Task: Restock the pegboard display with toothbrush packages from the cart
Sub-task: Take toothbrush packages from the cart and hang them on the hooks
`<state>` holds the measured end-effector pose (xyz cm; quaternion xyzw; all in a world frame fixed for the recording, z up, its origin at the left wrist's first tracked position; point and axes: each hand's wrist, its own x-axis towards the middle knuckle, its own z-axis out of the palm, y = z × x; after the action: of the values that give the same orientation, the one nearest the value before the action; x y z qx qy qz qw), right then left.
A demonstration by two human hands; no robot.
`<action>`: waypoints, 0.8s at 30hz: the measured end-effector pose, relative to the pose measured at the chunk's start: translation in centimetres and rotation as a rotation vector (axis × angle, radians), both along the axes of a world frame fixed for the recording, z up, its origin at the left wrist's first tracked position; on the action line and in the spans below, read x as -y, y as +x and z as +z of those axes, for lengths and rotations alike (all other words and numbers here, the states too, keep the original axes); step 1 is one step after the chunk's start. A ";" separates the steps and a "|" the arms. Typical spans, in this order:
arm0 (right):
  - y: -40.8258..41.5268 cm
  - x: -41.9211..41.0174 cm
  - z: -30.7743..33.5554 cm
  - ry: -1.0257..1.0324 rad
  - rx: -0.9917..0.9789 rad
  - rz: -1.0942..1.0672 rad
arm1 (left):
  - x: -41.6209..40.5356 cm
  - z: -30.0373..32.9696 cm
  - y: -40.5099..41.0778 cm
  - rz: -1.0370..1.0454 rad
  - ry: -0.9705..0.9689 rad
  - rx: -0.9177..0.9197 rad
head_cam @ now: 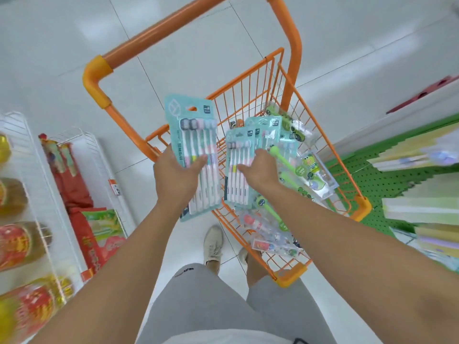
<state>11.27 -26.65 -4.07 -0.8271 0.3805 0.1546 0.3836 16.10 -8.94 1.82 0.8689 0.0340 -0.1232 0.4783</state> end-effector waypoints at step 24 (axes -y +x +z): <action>-14.1 5.9 14.3 0.379 0.382 -0.361 | 1.1 3.4 -1.8 -0.145 -0.389 -0.432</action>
<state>-2.85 -32.58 10.19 -0.6741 0.4067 -0.0060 0.6166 14.31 -10.06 5.18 0.7147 0.0487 -0.3434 0.6073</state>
